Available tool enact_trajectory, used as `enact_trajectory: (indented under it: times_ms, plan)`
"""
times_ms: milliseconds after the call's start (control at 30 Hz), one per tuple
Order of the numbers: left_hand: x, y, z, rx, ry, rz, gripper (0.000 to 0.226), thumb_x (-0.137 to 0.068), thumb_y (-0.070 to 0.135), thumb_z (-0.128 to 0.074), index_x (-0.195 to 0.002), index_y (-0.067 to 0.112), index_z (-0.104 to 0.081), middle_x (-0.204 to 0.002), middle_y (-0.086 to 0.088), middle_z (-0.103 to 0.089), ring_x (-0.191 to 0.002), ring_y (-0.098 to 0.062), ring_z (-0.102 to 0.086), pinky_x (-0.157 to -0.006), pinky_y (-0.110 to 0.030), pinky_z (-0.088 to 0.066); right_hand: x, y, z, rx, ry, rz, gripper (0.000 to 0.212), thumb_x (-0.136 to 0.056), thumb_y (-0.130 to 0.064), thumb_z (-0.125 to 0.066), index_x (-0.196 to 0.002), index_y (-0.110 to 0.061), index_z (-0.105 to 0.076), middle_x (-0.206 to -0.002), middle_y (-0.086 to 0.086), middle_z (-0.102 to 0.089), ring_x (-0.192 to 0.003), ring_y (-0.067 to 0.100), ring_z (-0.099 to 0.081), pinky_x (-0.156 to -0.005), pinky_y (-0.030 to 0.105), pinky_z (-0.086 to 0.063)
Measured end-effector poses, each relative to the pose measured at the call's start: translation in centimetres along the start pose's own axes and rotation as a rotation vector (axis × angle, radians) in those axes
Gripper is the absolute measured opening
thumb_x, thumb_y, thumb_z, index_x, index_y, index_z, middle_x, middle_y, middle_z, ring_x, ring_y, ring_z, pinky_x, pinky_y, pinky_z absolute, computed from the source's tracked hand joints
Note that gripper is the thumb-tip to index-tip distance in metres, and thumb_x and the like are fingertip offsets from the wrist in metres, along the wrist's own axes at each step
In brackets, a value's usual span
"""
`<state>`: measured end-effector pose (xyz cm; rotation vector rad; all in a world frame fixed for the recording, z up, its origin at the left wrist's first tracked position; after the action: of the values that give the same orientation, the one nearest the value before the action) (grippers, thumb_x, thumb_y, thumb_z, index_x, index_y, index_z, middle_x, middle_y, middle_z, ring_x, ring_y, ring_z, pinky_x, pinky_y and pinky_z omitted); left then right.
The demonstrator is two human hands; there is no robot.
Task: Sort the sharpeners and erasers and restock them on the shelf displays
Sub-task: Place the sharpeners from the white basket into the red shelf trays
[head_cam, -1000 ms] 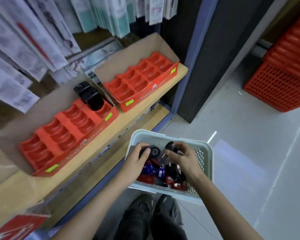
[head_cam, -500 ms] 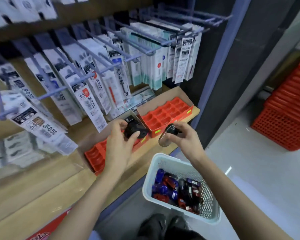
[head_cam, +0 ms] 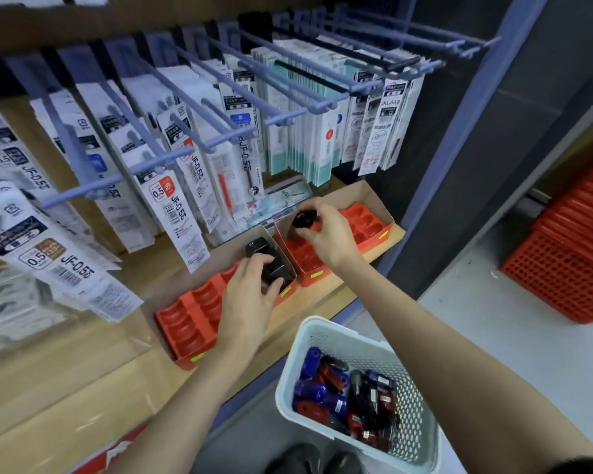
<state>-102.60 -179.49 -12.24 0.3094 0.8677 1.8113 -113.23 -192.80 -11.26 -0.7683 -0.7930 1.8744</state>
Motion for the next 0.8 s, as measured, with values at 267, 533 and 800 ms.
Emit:
enact_trajectory:
  times_ms: [267, 533, 800]
  plan:
    - [-0.1, -0.5, -0.2, -0.009, 0.044, -0.037, 0.032, -0.089, 0.016, -0.062, -0.121, 0.014, -0.057, -0.098, 0.004, -0.052, -0.068, -0.005, -0.043, -0.067, -0.014, -0.03, -0.8, 1.5, -1.5, 0.176, -0.161, 0.075, 0.031, -0.086, 0.0, -0.06, -0.114, -0.01, -0.055, -0.122, 0.008, -0.057, -0.113, 0.022, -0.052, -0.09, 0.018, -0.033]
    - [0.3, -1.0, -0.9, -0.107, 0.027, -0.114, 0.034, -0.088, 0.015, -0.064, -0.122, 0.01, -0.06, -0.112, -0.004, -0.047, -0.069, -0.011, -0.051, -0.069, -0.023, -0.047, -0.4, 1.5, -1.5, 0.373, -0.099, 0.155, 0.037, -0.087, 0.005, -0.046, -0.117, -0.012, -0.061, -0.13, 0.008, -0.048, -0.117, 0.026, -0.046, -0.096, 0.035, -0.043]
    - [1.3, -1.2, -0.8, -0.358, 0.136, -0.201, 0.048, -0.085, 0.027, -0.067, -0.127, 0.006, -0.055, -0.11, -0.012, -0.053, -0.098, -0.025, -0.054, -0.082, -0.038, -0.047, 1.9, 2.4, -0.2, 0.371, -0.265, 0.063, 0.073, -0.084, 0.007, -0.039, -0.148, -0.025, -0.025, -0.148, 0.01, -0.033, -0.13, 0.031, -0.032, -0.11, 0.04, -0.027]
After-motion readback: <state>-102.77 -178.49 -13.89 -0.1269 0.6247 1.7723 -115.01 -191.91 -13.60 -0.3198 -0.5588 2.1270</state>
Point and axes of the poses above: each hand's wrist, its own x-axis away from the middle knuckle, its own z-axis out of the back of the hand, y = z × x, the point moved 3 cm from there along -x, towards the middle knuckle
